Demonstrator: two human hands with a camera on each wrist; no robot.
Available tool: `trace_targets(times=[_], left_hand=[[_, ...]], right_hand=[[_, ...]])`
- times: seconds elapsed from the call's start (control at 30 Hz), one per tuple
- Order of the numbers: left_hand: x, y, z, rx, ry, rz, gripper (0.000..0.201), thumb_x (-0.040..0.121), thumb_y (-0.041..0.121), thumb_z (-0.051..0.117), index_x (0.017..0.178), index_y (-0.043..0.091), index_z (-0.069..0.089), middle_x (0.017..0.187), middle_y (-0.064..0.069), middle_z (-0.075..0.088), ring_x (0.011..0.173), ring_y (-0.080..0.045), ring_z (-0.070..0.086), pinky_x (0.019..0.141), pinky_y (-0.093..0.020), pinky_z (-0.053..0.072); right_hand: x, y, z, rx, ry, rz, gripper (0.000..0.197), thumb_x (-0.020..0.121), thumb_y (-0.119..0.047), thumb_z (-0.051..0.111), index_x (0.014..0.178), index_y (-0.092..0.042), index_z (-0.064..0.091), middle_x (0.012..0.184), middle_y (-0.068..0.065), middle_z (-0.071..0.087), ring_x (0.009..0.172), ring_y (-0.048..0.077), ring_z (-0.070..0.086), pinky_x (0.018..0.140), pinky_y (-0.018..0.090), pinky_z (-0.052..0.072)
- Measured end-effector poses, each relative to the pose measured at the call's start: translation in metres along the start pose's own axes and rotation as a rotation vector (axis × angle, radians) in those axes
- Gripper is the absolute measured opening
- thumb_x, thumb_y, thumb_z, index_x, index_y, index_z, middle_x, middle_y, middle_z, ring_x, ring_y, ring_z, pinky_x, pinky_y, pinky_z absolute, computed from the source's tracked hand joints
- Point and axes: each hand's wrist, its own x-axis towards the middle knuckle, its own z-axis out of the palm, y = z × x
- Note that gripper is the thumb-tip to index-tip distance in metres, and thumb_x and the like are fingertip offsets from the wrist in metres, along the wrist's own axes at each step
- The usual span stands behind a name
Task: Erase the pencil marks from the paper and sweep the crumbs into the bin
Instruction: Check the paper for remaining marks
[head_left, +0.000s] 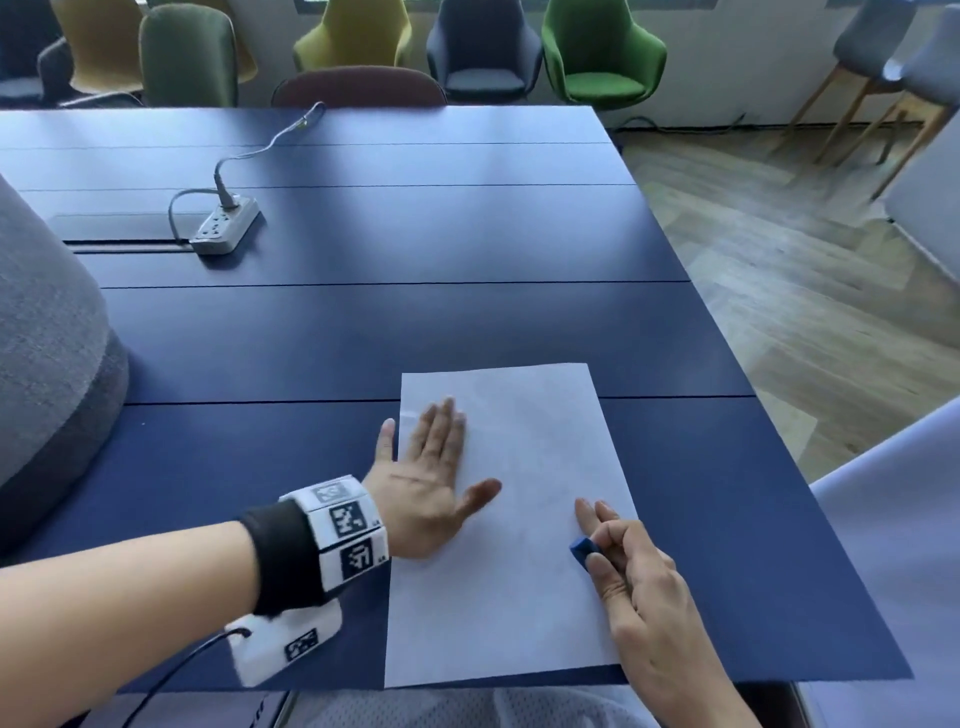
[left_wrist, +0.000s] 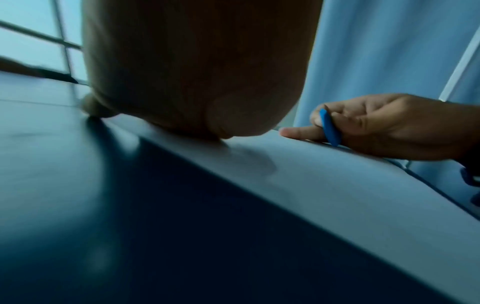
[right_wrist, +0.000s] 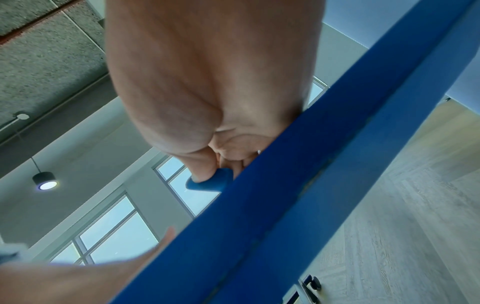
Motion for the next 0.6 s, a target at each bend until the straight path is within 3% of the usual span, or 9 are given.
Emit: trace_targets(times=[0.1, 0.17, 0.2, 0.27, 0.3, 0.37, 0.43, 0.5, 0.6], left_hand=[[-0.016, -0.026, -0.003, -0.058, -0.004, -0.199, 0.116, 0.053, 0.083, -0.024, 0.142, 0.011, -0.034, 0.147, -0.001, -0.046, 0.137, -0.015, -0.039, 0.112, -0.050, -0.024], [-0.033, -0.019, 0.007, 0.016, 0.095, -0.070, 0.113, 0.059, 0.082, -0.031, 0.144, 0.009, -0.031, 0.150, -0.007, -0.041, 0.142, -0.021, -0.032, 0.114, -0.051, -0.020], [-0.044, -0.010, 0.017, 0.108, 0.129, 0.056, 0.108, 0.072, 0.081, -0.025, 0.151, 0.006, -0.018, 0.157, -0.011, -0.026, 0.148, -0.025, -0.016, 0.116, -0.051, -0.009], [-0.061, 0.006, 0.046, 0.162, 0.135, 0.238, 0.092, 0.094, 0.073, 0.007, 0.154, 0.005, 0.018, 0.161, -0.015, 0.014, 0.148, -0.026, 0.019, 0.109, -0.049, 0.015], [-0.065, 0.010, 0.055, 0.170, 0.140, 0.294, 0.086, 0.096, 0.070, 0.015, 0.154, 0.007, 0.023, 0.160, -0.014, 0.022, 0.147, -0.023, 0.023, 0.107, -0.048, 0.018], [-0.064, 0.005, 0.050, 0.186, 0.124, 0.296, 0.088, 0.094, 0.073, 0.006, 0.156, 0.011, 0.000, 0.163, -0.011, 0.008, 0.150, -0.016, 0.000, 0.113, -0.047, 0.007], [-0.051, -0.016, 0.031, 0.135, 0.103, 0.149, 0.094, 0.073, 0.079, -0.024, 0.142, 0.016, -0.036, 0.156, -0.006, -0.030, 0.140, -0.016, -0.035, 0.117, -0.046, -0.016], [-0.039, -0.036, 0.013, 0.072, 0.064, -0.021, 0.109, 0.049, 0.082, -0.039, 0.135, 0.016, -0.041, 0.147, -0.003, -0.046, 0.134, -0.017, -0.043, 0.114, -0.046, -0.022], [-0.039, -0.020, 0.007, 0.138, 0.016, 0.053, 0.110, 0.053, 0.082, -0.035, 0.140, 0.016, -0.038, 0.145, -0.001, -0.049, 0.134, -0.015, -0.044, 0.114, -0.047, -0.024]], right_hand=[[0.000, 0.000, 0.001, 0.003, 0.010, -0.015, 0.020, 0.096, -0.021, 0.049, 0.085, -0.037, 0.043, 0.126, -0.032, 0.055, 0.133, -0.013, 0.030, 0.105, 0.024, 0.033], [0.000, -0.001, 0.002, 0.007, 0.016, -0.019, 0.015, 0.095, -0.027, 0.048, 0.086, -0.038, 0.044, 0.127, -0.031, 0.054, 0.134, -0.012, 0.031, 0.105, 0.026, 0.034], [0.000, 0.000, 0.002, 0.002, 0.020, -0.023, 0.015, 0.095, -0.027, 0.048, 0.085, -0.038, 0.043, 0.127, -0.030, 0.054, 0.134, -0.011, 0.031, 0.106, 0.027, 0.034], [0.000, 0.000, 0.002, -0.003, 0.024, -0.029, 0.019, 0.095, -0.024, 0.049, 0.084, -0.038, 0.043, 0.129, -0.028, 0.055, 0.134, -0.010, 0.031, 0.107, 0.028, 0.034], [0.000, -0.001, 0.002, -0.002, 0.021, -0.030, 0.019, 0.095, -0.023, 0.049, 0.084, -0.038, 0.043, 0.130, -0.026, 0.054, 0.135, -0.010, 0.031, 0.107, 0.027, 0.033], [0.000, -0.002, 0.002, 0.002, 0.007, -0.026, 0.021, 0.096, -0.021, 0.049, 0.084, -0.038, 0.044, 0.132, -0.024, 0.054, 0.135, -0.011, 0.030, 0.106, 0.023, 0.032], [-0.001, -0.001, 0.001, -0.004, 0.000, -0.015, 0.024, 0.096, -0.018, 0.049, 0.085, -0.039, 0.044, 0.132, -0.024, 0.053, 0.134, -0.013, 0.029, 0.104, 0.019, 0.031], [-0.002, 0.000, 0.001, -0.015, -0.001, -0.018, 0.022, 0.096, -0.020, 0.049, 0.085, -0.038, 0.044, 0.133, -0.025, 0.053, 0.134, -0.012, 0.029, 0.105, 0.020, 0.031], [-0.001, 0.000, 0.002, -0.008, 0.009, -0.021, 0.017, 0.095, -0.026, 0.048, 0.084, -0.039, 0.044, 0.132, -0.025, 0.054, 0.135, -0.010, 0.030, 0.107, 0.027, 0.034]])
